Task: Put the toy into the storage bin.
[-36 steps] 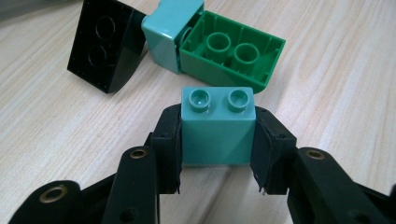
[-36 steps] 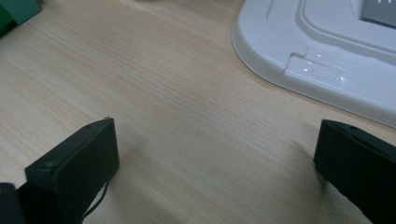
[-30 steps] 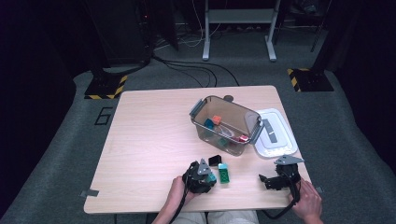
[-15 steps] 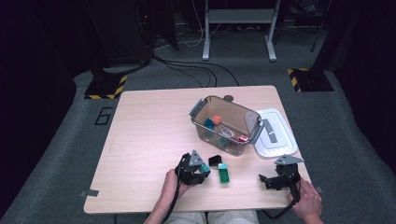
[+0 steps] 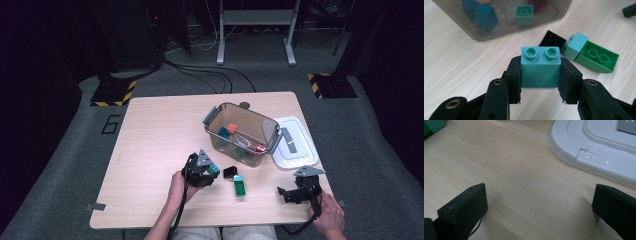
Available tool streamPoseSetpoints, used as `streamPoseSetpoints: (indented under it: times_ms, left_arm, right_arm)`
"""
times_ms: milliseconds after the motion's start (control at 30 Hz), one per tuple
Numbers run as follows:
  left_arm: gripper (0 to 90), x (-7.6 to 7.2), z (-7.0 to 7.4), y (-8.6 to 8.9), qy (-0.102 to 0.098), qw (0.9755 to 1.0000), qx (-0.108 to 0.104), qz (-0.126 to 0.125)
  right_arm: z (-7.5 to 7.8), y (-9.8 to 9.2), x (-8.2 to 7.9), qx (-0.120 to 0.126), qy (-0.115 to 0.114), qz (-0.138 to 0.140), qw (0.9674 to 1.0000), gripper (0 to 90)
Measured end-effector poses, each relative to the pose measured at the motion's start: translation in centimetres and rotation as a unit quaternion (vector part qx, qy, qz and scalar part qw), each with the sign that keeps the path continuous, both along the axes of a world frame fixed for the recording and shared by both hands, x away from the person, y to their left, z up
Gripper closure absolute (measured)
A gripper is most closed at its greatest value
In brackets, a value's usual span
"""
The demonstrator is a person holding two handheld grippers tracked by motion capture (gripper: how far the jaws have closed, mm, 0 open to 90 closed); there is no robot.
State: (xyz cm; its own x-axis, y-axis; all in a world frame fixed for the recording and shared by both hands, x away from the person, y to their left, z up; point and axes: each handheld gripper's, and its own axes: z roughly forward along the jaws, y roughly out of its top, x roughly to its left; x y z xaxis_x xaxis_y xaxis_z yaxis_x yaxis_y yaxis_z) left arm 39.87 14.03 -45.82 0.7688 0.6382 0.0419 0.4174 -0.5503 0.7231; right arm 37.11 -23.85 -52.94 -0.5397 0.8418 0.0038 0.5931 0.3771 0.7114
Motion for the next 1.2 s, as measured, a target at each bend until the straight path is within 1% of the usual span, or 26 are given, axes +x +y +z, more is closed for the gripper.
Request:
streamPoseSetpoints:
  times_ms: [300,333,467,500,567,600,633,700,933,1000,1033,1067,1100,1167,1200]
  left_arm:
    - [58.6,1.1,2.1,0.8,-0.012,0.9999,-0.002,0.009]
    - [58.6,1.2,2.4,0.9,-0.018,0.9998,-0.001,0.009]
    - [58.6,1.6,3.3,0.9,-0.025,0.9996,-0.004,0.012]
    - [58.6,1.8,3.6,0.9,-0.026,0.9996,0.002,0.009]
    - [58.6,2.0,3.9,0.8,-0.029,0.9995,-0.002,0.012]
    - [58.6,2.1,4.2,0.8,-0.034,0.9993,0.000,0.013]
    - [58.6,2.3,4.4,0.8,-0.033,0.9994,0.001,0.012]
    - [58.6,2.5,4.9,0.8,-0.039,0.9992,-0.003,0.014]
    - [58.6,3.4,6.4,0.6,-0.051,0.9986,0.003,0.014]
    - [58.6,3.7,6.9,0.6,-0.056,0.9983,0.001,0.016]
    - [58.6,3.8,7.1,0.6,-0.053,0.9984,0.001,0.016]
    - [58.6,4.0,7.2,0.5,-0.056,0.9983,-0.004,0.019]
    - [58.6,4.1,7.3,0.5,-0.056,0.9983,-0.001,0.017]
    - [58.6,4.4,7.6,0.3,-0.057,0.9982,-0.005,0.021]
    - [58.6,4.6,7.7,0.3,-0.057,0.9982,-0.003,0.021]
  right_arm:
    - [0.0,0.0,0.0,0.000,0.000,0.000,1.0000,0.0]
    - [0.0,0.0,0.0,0.000,0.000,0.000,1.0000,0.0]
    - [0.0,0.0,0.0,0.000,0.000,0.000,1.0000,0.0]
    - [0.0,0.0,0.0,0.000,0.000,0.000,1.0000,0.0]
    - [0.0,0.0,0.0,0.000,0.000,0.000,1.0000,0.0]
    - [0.0,0.0,0.0,0.000,0.000,0.000,1.0000,0.0]
    - [0.0,0.0,0.0,0.000,0.000,0.000,1.0000,0.0]
    - [0.0,0.0,0.0,0.000,0.000,0.000,1.0000,0.0]
    - [0.0,0.0,0.0,0.000,0.000,-0.001,1.0000,0.0]
    - [0.0,0.0,0.0,0.000,0.000,-0.001,1.0000,0.0]
    - [0.0,0.0,0.0,-0.001,-0.001,0.000,1.0000,0.0]
    - [0.0,0.0,0.0,-0.001,-0.001,0.000,1.0000,0.0]
    - [0.0,0.0,0.0,0.000,-0.001,0.000,1.0000,0.0]
    - [0.0,0.0,0.0,-0.001,-0.001,0.000,1.0000,0.0]
    - [0.0,0.0,0.0,0.000,-0.001,-0.001,1.0000,0.0]
